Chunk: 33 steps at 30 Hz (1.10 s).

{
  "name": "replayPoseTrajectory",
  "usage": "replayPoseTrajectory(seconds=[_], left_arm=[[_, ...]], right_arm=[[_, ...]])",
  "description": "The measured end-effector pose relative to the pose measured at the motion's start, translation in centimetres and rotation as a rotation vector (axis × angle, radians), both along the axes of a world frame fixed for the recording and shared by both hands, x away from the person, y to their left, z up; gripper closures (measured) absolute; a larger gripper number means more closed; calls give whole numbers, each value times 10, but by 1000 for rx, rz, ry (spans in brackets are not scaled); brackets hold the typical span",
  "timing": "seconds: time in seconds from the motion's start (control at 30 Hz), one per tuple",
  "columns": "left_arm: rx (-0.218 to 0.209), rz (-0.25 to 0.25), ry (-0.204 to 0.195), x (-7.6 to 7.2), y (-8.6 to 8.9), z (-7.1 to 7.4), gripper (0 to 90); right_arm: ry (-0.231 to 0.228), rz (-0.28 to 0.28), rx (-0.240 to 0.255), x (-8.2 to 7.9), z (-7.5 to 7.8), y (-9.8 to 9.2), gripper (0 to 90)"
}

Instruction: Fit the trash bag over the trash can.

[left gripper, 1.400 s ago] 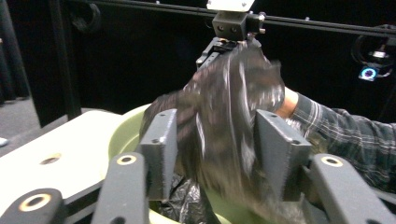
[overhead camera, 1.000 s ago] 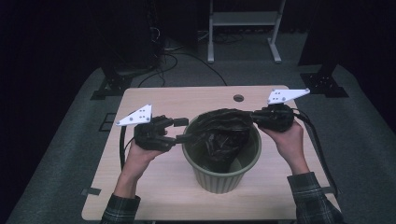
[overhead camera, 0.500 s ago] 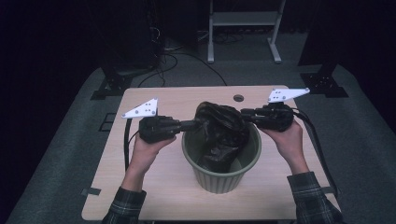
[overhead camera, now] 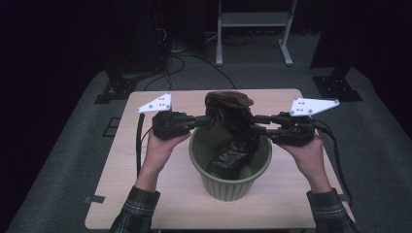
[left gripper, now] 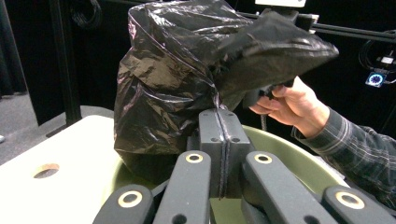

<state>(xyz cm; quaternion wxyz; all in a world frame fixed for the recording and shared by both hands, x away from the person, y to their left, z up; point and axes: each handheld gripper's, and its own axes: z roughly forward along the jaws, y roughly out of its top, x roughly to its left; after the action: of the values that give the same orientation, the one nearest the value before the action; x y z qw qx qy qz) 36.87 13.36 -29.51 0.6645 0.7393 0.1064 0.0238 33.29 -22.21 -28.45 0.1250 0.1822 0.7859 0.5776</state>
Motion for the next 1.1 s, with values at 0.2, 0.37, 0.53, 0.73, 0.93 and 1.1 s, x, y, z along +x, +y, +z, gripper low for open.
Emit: replayPoseTrajectory(seconds=[0.2,0.37,0.53,0.73,0.93,1.1], left_arm=[[4,-17,-7,-2,-3,2,894],[8,12,1,-7,14,-3,894],[7,66,29,-10,45,-15,894],[12,123,58,-16,78,-28,894],[5,187,79,-16,102,-37,894],[11,229,88,-15,118,-42,894]], right_arm=[[-8,43,-19,4,1,25,753],[23,30,-67,9,-5,26,900],[56,-5,-72,9,-15,5,900],[74,-55,-61,8,-22,-19,900],[79,-99,-52,7,-26,-38,900],[78,-129,-38,4,-30,-50,900]])
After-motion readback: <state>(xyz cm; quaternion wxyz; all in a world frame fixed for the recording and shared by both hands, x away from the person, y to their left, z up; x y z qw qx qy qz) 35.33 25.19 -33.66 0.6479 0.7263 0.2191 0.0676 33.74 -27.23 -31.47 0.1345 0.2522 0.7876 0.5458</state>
